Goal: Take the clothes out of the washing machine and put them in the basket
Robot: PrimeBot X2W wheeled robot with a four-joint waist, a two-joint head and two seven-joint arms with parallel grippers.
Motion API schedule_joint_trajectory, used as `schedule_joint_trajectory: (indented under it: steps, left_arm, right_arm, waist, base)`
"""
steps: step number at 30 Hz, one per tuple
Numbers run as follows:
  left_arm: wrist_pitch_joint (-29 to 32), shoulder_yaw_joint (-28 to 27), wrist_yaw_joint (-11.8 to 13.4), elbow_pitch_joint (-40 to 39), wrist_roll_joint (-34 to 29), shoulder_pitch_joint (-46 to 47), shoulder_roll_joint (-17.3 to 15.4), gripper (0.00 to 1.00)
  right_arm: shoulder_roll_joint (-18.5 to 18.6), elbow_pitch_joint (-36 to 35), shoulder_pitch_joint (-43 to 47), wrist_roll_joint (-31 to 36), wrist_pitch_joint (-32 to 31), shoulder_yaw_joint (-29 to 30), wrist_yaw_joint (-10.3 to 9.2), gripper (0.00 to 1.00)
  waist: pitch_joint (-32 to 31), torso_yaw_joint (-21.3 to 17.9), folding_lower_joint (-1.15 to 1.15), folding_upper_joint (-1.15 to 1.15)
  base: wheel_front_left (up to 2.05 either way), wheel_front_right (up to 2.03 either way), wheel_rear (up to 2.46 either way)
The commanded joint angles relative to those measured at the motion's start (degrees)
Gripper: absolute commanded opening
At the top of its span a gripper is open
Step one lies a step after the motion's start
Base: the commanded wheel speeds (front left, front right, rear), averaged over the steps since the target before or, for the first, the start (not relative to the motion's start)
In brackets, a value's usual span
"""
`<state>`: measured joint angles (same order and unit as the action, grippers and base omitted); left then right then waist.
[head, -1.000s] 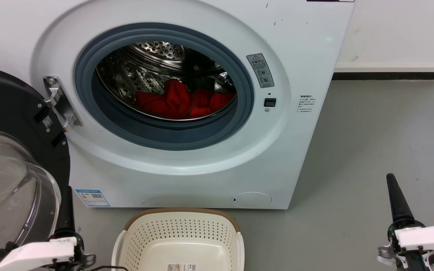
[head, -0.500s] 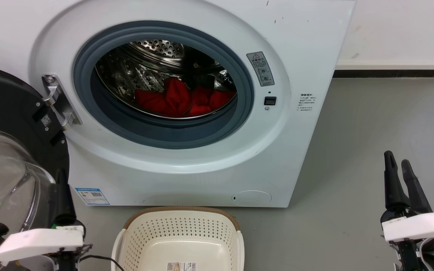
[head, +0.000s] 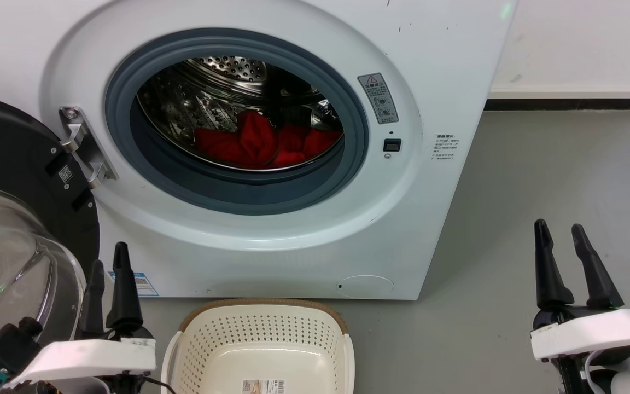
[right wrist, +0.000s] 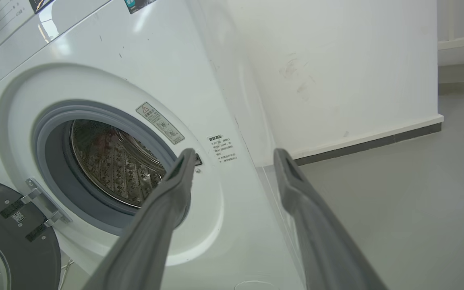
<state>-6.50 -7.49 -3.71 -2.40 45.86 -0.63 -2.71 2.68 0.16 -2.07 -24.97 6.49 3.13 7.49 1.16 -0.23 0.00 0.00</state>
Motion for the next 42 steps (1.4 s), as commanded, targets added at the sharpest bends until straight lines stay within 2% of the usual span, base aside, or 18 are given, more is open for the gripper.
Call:
schedule_joint_trajectory:
  steps: [1, 5, 12, 18, 24, 34, 42]
  left_arm:
    - [-0.56, 0.49, -0.61, -1.24, -2.45, -0.04, -0.15, 1.00]
    - [-1.23, 1.42, -0.72, -2.06, -6.64, -0.52, -0.14, 1.00]
    - [-2.32, 3.21, 1.63, -2.75, -15.44, -1.39, -0.15, 1.00]
    - [-3.16, 5.72, 1.87, -3.02, -21.75, -2.04, -0.17, 1.00]
    - [-4.27, 7.65, 3.19, -1.78, -27.95, -3.06, -0.61, 1.00]
    - [-5.54, 9.89, 5.79, 0.82, -33.03, -4.12, -1.83, 1.00]
    - [-6.50, 11.08, 5.30, 2.62, -36.02, -4.52, -2.15, 1.00]
  right_arm:
    - [0.31, -1.04, -0.18, 2.41, 0.59, -0.11, 0.00, 1.00]
    - [0.31, -1.51, 0.04, 6.05, 1.29, -0.47, 0.00, 1.00]
    - [0.31, -1.77, 0.50, 10.54, 2.33, -1.09, 0.00, 1.00]
    - [0.31, -0.26, 0.97, 14.24, 3.23, -0.81, 0.00, 1.00]
    - [0.31, 1.89, 1.23, 19.42, 4.29, -0.38, 0.00, 1.00]
    - [0.31, 5.22, 1.34, 23.38, 5.57, -1.75, 0.00, 1.00]
    - [0.30, 6.86, 1.69, 27.28, 6.47, -1.74, -0.01, 1.00]
  waist:
    - [0.02, 0.01, 0.00, 0.00]
    - [0.06, -0.02, 0.00, 0.00]
    - [0.10, -0.18, 0.00, 0.00]
    - [0.08, -0.28, 0.00, 0.00]
    - [-0.04, -0.64, 0.00, 0.00]
    - [0.00, -1.17, 0.00, 0.00]
    - [-0.06, -1.30, 0.00, 0.00]
  base:
    - [0.00, 0.00, 0.00]
    - [0.00, 0.00, 0.00]
    - [0.00, 0.00, 0.00]
    - [0.00, 0.00, 0.00]
    - [0.00, 0.00, 0.00]
    - [0.00, 0.00, 0.00]
    - [0.00, 0.00, 0.00]
